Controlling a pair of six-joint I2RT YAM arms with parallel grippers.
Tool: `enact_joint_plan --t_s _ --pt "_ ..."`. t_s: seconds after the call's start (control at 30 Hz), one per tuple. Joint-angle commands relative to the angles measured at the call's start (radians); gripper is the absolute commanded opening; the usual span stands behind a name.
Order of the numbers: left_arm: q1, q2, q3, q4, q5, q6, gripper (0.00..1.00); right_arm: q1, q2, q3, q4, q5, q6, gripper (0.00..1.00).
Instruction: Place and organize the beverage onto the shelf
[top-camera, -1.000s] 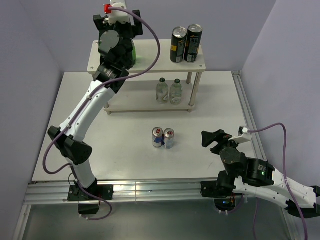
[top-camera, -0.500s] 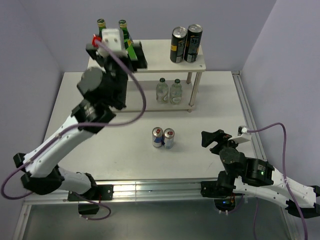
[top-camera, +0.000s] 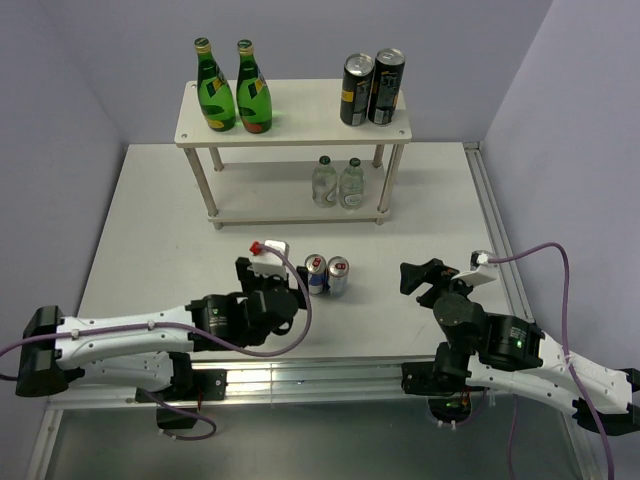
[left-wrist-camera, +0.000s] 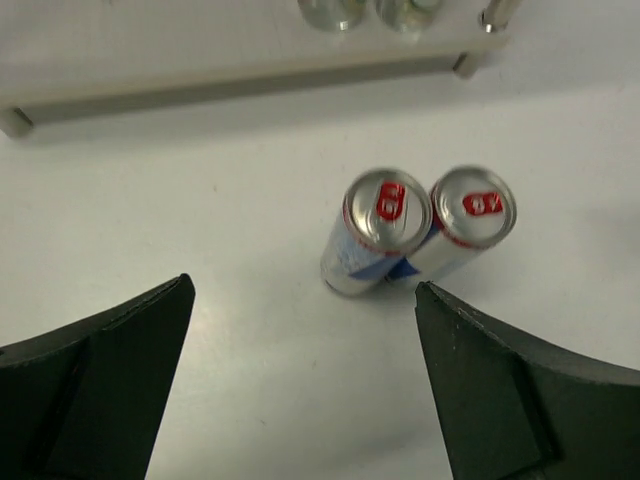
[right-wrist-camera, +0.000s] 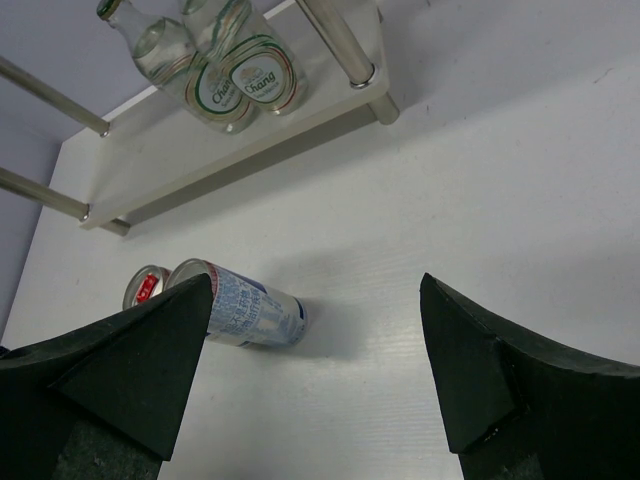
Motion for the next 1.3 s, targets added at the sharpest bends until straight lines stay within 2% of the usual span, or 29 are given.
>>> enact_joint_plan --t_s 0.0,0.1,0.27,0.43,0.5,0.73,0.83,1.17,1.27 --pt "-0.064 0.031 -0.058 0.019 0.012 -0.249 0.99 0.005 0.012 0.006 0.006 0.033 0.014 0.91" --pt "-0.075 0.09 -0.088 0.063 0.041 -0.278 0.99 0.005 0.009 0.006 0.003 0.037 0.021 0.91" --pt "-0.075 0.186 -0.111 0.191 0.07 -0.234 0.99 0.005 0.013 0.011 0.0 0.034 0.021 0.91" --pt "-0.071 0.289 -0.102 0.29 0.032 -0.189 0.99 0.006 0.013 0.011 -0.001 0.034 0.022 0.91" --pt "-0.045 0.317 -0.103 0.336 0.061 -0.154 0.99 0.005 0.012 0.009 0.0 0.033 0.019 0.91" --pt "0.02 0.479 -0.079 0.416 0.027 -0.134 0.99 0.006 0.006 0.009 0.002 0.027 0.014 0.91" --pt "0.043 0.513 -0.072 0.436 0.012 -0.117 0.99 0.005 0.004 0.008 0.005 0.028 0.013 0.91" --pt "0.15 0.559 -0.1 0.692 0.081 0.052 0.99 0.005 0.013 0.006 0.014 0.027 0.005 0.91" --pt "0.176 0.581 -0.094 0.744 0.104 0.084 0.94 0.005 0.012 0.005 0.014 0.027 0.005 0.91"
